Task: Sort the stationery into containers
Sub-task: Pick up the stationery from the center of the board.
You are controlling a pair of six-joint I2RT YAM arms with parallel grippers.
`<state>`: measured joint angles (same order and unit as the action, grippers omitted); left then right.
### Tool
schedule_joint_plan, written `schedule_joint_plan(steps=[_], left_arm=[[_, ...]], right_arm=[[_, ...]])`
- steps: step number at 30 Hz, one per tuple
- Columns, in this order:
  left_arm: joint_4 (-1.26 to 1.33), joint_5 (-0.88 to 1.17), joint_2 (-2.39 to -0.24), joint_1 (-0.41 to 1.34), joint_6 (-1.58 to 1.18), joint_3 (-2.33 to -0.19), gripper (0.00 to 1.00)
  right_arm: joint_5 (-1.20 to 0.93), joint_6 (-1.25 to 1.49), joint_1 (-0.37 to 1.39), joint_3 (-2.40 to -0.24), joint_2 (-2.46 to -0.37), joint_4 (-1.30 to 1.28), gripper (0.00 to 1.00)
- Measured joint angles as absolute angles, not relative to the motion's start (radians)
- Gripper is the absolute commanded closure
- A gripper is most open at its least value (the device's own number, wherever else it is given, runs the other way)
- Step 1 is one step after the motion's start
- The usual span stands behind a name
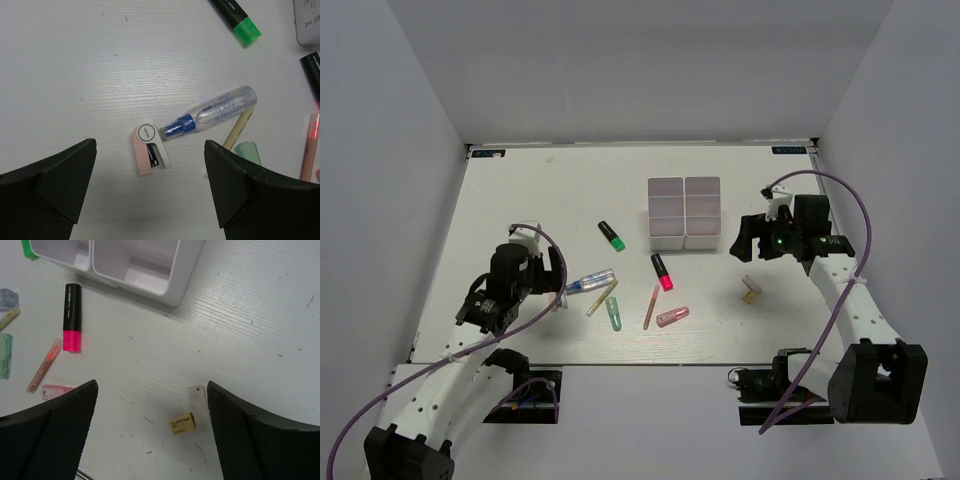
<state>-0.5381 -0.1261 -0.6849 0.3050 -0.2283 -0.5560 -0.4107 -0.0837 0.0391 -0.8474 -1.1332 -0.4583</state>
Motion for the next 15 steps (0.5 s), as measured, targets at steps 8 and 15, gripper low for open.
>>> schedule_joint_plan(steps=[8,15], left_arm=[[-0.545,-0.079,-0.733,0.305,-0.240,-0.559,0.18],[-0.551,-0.068,-0.754,0.305,-0.252,-0.572,1.00]], right_arm=[[-0.453,-0.116,0.035,-0.853,-1.151,-0.502,0.10],[-0.437,-0.165,0.033,-0.855,-1.154,-0.531,0.10]])
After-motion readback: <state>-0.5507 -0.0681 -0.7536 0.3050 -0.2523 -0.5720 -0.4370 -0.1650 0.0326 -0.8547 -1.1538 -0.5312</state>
